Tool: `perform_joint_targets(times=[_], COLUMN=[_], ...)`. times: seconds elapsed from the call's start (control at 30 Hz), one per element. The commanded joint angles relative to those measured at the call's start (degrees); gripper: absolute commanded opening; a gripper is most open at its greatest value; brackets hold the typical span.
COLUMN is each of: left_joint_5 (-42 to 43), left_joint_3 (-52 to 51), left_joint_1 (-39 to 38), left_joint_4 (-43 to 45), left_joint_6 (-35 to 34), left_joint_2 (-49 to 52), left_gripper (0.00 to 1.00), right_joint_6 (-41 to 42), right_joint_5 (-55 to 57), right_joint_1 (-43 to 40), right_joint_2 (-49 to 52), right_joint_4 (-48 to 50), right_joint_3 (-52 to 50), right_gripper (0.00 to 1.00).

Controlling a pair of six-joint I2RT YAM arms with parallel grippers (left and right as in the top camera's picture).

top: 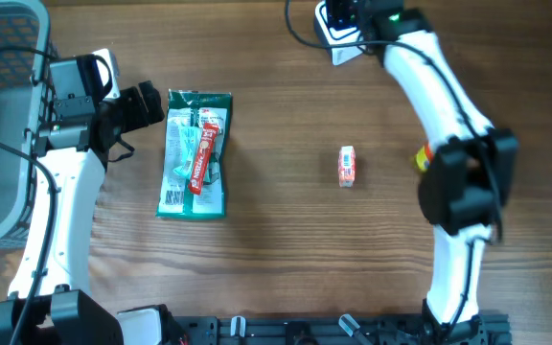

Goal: Scan the item barcode
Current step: 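Hold the jar label facing the scanner with the right gripper, then lower the jar onto the table beside the yellow bottle, release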

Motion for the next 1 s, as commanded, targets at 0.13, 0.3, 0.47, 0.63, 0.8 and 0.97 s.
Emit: perform_joint_targets(times=[0.13,0.3,0.47,0.63,0.8,0.97], left_joint_5=[0.5,0.5,0.5,0.5,0.5,0.5], left_joint_3=[0.8,0.8,0.8,0.8,0.8,0.8], left_joint_1=[0.2,0.2,0.2,0.2,0.2,0.2], left_joint_4=[0.2,0.2,0.2,0.2,0.2,0.2], left_joint_6=[0.9,0.9,0.9,0.9,0.9,0.9], left_joint_2=[-0.8,-0.8,-0.8,-0.8,-0.8,-0.8], left_gripper=[1.0,1.0,1.0,1.0,1.0,1.0], right_joint_6=[5.4,8.2,8.2,10.6,14.3,17.2], right_joint_5=[-2.6,-2.9,-2.8,-2.1,2.6,6.6], right_joint_1=[-0.4,-0.4,-0.4,-0.4,-0.4,-0.4], right_joint_2=[-8.2,-7.7,-7.7,-7.7,-7.7,-7.7], right_joint_4=[-38.3,-47.8,-43.9,-36.1,-30.7,-30.1], right_joint_3=[0.7,-6.9,-18.5,-26.8,-30.0,-30.0], right_gripper=[0.05,0.05,0.05,0.06,0.06,0.08])
